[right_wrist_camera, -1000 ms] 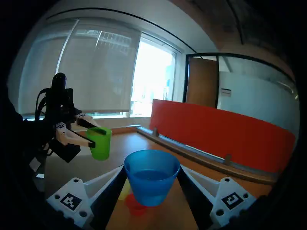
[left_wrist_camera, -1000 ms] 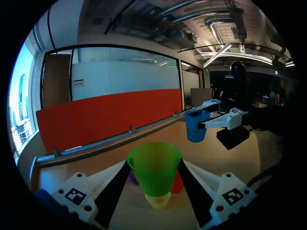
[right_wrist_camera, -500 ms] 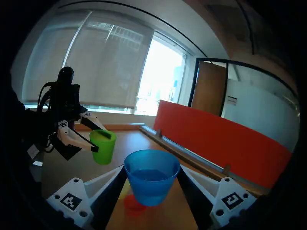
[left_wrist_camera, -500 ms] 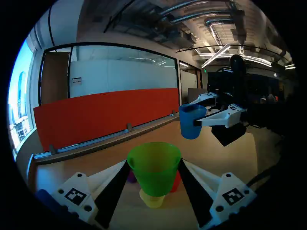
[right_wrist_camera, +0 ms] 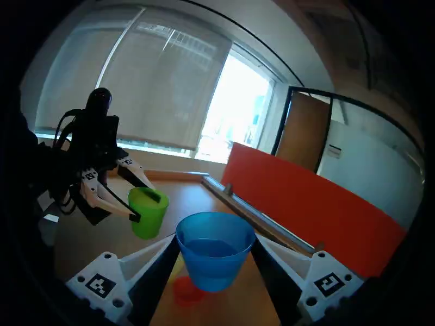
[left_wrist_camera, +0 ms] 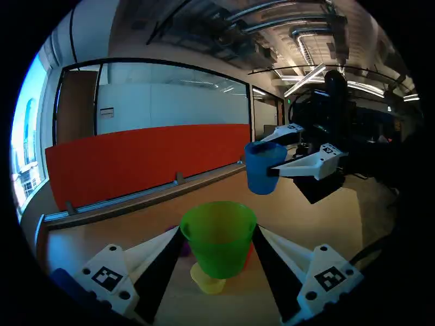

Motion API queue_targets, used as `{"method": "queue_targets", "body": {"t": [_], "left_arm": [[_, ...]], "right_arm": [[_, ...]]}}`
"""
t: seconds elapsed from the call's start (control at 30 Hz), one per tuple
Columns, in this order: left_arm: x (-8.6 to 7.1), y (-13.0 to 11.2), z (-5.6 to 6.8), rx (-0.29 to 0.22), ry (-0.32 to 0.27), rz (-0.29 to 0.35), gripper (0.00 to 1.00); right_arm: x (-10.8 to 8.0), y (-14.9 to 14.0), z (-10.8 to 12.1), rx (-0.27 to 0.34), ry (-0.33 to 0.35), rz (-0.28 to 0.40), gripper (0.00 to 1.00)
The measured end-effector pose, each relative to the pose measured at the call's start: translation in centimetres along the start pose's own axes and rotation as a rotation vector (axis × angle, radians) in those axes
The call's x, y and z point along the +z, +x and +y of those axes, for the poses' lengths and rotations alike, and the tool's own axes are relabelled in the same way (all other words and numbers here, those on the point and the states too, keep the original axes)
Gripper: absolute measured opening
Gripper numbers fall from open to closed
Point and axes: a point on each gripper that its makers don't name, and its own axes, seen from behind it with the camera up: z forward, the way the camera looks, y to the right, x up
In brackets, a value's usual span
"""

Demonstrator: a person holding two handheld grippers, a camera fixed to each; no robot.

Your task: Pour water

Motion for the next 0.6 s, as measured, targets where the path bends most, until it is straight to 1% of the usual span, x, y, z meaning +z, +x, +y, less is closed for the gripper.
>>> {"method": "queue_targets", "body": {"t": [0.3,0.6], "left_arm": [[0.1,-0.5,0.2,-0.013,-0.005,0.005,0.87],[-0.1,-0.9,0.7,0.002,-0.003,0.005,0.87]], "right_arm": [[0.4,0.8,-0.1,-0.068,0.009,-0.003,0.91],[0.9,1.2,-0.2,-0.130,0.014,-0.009,0.91]]}}
